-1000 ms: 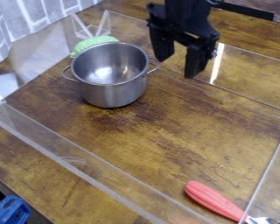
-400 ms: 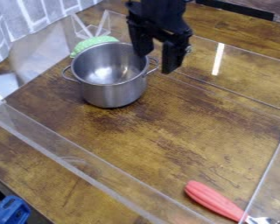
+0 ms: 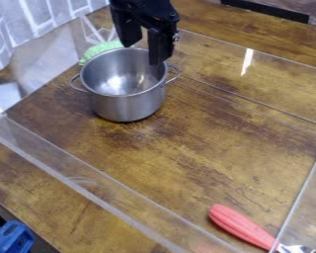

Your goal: Put the green object in the silver pot

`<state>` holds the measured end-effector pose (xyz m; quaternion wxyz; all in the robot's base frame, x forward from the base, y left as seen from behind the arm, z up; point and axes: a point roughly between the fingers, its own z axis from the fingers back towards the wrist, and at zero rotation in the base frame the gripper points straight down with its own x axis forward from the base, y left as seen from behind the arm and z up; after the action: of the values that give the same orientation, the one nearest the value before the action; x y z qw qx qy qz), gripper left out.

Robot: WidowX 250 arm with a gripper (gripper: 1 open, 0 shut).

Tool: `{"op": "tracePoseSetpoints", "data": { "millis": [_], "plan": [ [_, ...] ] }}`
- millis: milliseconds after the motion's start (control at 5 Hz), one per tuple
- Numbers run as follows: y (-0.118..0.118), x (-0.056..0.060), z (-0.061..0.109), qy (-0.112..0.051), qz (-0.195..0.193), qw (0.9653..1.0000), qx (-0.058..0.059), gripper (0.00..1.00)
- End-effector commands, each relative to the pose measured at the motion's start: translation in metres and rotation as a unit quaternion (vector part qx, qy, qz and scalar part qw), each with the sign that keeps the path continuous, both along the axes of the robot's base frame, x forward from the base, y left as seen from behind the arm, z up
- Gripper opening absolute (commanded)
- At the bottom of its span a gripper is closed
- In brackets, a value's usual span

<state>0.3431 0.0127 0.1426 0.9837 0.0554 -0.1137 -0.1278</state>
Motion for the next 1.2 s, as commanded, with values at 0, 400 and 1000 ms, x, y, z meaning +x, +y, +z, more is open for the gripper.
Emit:
{"op": "tracePoseSetpoints", "data": {
  "millis": [0, 400, 1000],
  "plan": [
    [0.027, 0.001, -0.002, -0.019, 0.014, 0.9997, 0.010, 1.00],
    [0.091, 0.010, 0.008, -0.049, -0.005, 0.9981, 0.036, 1.00],
    [0.147, 0.044, 0.003, -0.083, -0.100, 0.9906, 0.043, 1.00]
  ]
}}
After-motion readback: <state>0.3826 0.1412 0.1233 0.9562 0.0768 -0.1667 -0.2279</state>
